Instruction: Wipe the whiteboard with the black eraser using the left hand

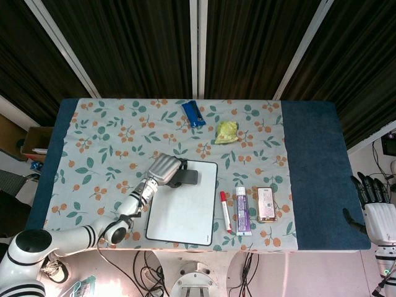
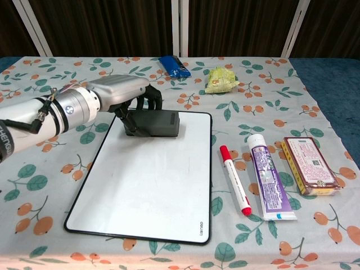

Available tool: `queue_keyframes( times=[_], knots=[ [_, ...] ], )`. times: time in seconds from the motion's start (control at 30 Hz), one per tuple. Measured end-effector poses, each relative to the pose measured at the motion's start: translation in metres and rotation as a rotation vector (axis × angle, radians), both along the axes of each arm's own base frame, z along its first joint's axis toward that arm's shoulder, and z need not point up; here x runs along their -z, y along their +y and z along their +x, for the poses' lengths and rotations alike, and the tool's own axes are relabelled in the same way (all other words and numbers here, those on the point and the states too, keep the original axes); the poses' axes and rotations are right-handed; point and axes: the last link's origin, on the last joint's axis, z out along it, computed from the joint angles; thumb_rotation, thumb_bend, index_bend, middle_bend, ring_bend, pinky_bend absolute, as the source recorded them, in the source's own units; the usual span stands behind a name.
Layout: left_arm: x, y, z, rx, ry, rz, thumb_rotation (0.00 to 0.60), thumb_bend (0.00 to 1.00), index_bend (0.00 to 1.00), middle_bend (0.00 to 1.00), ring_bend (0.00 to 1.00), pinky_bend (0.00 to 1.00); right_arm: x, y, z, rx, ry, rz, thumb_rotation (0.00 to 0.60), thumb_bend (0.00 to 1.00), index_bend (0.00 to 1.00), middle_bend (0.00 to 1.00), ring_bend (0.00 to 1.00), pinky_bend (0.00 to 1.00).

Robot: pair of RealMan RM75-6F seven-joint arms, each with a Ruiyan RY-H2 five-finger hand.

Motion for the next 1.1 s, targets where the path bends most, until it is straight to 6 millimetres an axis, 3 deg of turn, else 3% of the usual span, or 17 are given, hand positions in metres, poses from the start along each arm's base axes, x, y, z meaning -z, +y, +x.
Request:
queue_keyframes(
  times=[0.27, 0.53, 0.63, 0.77, 1.03, 1.1],
  knots=[
    [-0.009, 0.033, -0.006, -0.084, 0.013, 0.084, 0.600, 0.53, 0.81, 0.74, 0.60, 0.70, -0.002, 0.001, 0.002, -0.002, 0.000, -0.006, 0.600, 0.24, 0.00, 0.00, 0.00, 0.00],
    [-0.041, 0.031, -0.011, -0.106, -0.083, 0.105, 0.600, 0.53, 0.81, 0.74, 0.60, 0.69, 0.000, -0.001, 0.002, 0.000, -0.004, 0.003, 0.600, 0.24, 0.00, 0.00, 0.00, 0.00],
    [-0.063, 0.023, -0.027, -0.117, -0.110, 0.119, 0.600, 0.53, 0.81, 0.74, 0.60, 0.69, 0.003, -0.001, 0.001, 0.000, -0.003, 0.011, 0.600, 0.24, 0.00, 0.00, 0.00, 0.00],
    [-0.084, 0.004, -0.067, -0.150, -0.102, 0.128, 0.600, 0.51, 0.79, 0.73, 0.60, 0.69, 0.005, -0.002, 0.002, -0.003, -0.001, 0.017, 0.600, 0.24, 0.00, 0.00, 0.00, 0.00],
    [-0.089, -0.013, -0.116, -0.221, -0.099, 0.118, 0.600, 0.49, 0.68, 0.69, 0.57, 0.60, 0.006, 0.000, 0.007, -0.015, 0.003, 0.014, 0.600, 0.24, 0.00, 0.00, 0.00, 0.00],
    [-0.088, -0.016, -0.125, -0.218, -0.086, 0.120, 0.600, 0.45, 0.56, 0.60, 0.49, 0.51, 0.005, 0.002, 0.008, -0.016, 0.007, 0.010, 0.600, 0.24, 0.00, 0.00, 0.00, 0.00]
  ],
)
